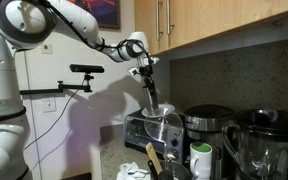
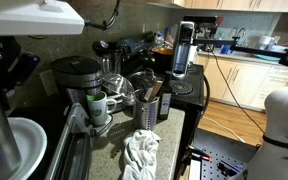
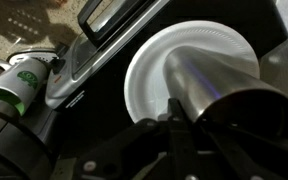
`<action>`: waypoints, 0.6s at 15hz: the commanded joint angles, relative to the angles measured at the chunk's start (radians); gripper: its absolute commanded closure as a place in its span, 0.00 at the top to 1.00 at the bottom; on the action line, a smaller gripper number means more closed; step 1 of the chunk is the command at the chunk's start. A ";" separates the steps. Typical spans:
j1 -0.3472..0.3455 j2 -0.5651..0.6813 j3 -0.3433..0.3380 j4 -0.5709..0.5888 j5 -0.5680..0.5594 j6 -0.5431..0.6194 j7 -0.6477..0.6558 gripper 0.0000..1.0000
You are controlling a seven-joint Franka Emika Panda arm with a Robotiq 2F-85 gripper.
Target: Put the flask on the plate on the microwave and open the microwave
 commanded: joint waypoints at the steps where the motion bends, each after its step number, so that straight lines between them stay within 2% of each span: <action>1: 0.004 0.049 -0.018 0.053 0.053 -0.054 -0.042 0.05; 4: 0.008 0.057 -0.019 0.083 0.060 -0.095 -0.042 0.04; 5: 0.011 0.057 -0.017 0.088 0.053 -0.111 -0.036 0.12; 6: 0.013 0.057 -0.016 0.093 0.046 -0.121 -0.032 0.34; 8: 0.018 0.065 -0.015 0.102 0.046 -0.149 -0.032 0.38; 9: 0.021 0.070 -0.015 0.104 0.041 -0.156 -0.028 0.44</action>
